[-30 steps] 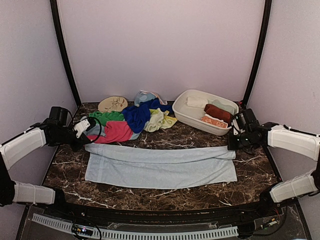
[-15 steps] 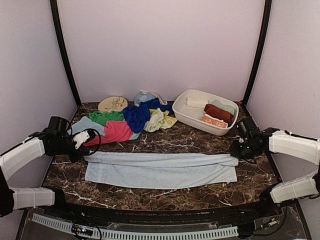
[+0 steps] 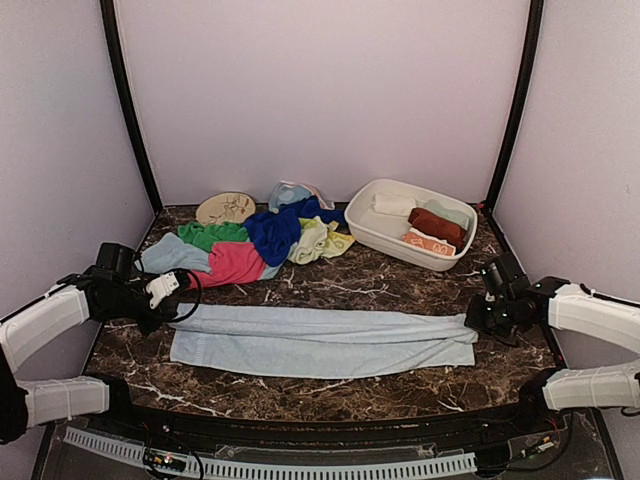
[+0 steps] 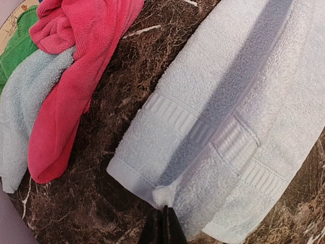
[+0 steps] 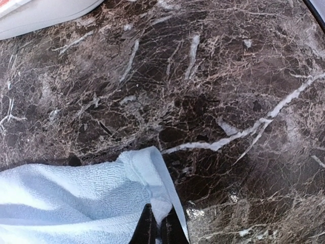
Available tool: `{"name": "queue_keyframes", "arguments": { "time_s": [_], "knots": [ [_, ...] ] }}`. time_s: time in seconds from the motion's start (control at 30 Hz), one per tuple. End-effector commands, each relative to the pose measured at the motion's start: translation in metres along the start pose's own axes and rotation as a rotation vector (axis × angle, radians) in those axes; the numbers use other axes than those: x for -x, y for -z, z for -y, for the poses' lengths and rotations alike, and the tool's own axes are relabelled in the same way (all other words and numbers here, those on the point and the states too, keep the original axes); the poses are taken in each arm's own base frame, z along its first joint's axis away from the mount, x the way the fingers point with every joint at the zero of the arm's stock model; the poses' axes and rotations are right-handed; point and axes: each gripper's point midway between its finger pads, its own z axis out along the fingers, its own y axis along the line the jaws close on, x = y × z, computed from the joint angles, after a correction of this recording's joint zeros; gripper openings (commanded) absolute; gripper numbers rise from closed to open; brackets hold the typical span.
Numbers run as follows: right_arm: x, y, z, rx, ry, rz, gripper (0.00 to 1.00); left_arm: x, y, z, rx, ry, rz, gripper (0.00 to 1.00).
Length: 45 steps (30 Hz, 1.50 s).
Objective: Roll the towels
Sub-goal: Fold the towel at the center of the board.
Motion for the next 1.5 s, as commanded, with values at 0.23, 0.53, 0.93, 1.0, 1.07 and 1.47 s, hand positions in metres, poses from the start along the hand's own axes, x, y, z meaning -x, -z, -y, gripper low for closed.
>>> {"name": "queue_keyframes", "arguments": {
  "time_s": [0.23, 0.53, 0.93, 1.0, 1.07, 1.47],
  "knots": [
    [-0.010, -0.001, 0.006, -0.019, 0.003, -0.002, 0.00, -0.009, 0.010, 0.005, 0.017, -0.021, -0.025, 0.00],
    [-0.004, 0.006, 0.011, -0.047, -0.023, 0.027, 0.00, -0.014, 0.016, 0.012, 0.017, -0.034, -0.031, 0.00],
    [0.011, 0.030, 0.004, -0.017, -0.038, 0.062, 0.35, -0.029, 0.022, 0.039, -0.082, -0.067, -0.072, 0.52],
    [0.020, 0.039, 0.003, -0.013, -0.035, 0.092, 0.36, -0.026, 0.024, 0.036, -0.071, -0.066, -0.069, 0.65],
    [0.029, 0.048, -0.001, 0.000, -0.035, 0.120, 0.37, -0.019, 0.030, 0.034, -0.072, -0.074, -0.051, 0.67],
    [0.035, 0.026, -0.052, 0.139, 0.024, 0.032, 0.43, 0.022, 0.029, 0.032, -0.202, -0.021, 0.061, 0.66]
  ]
}}
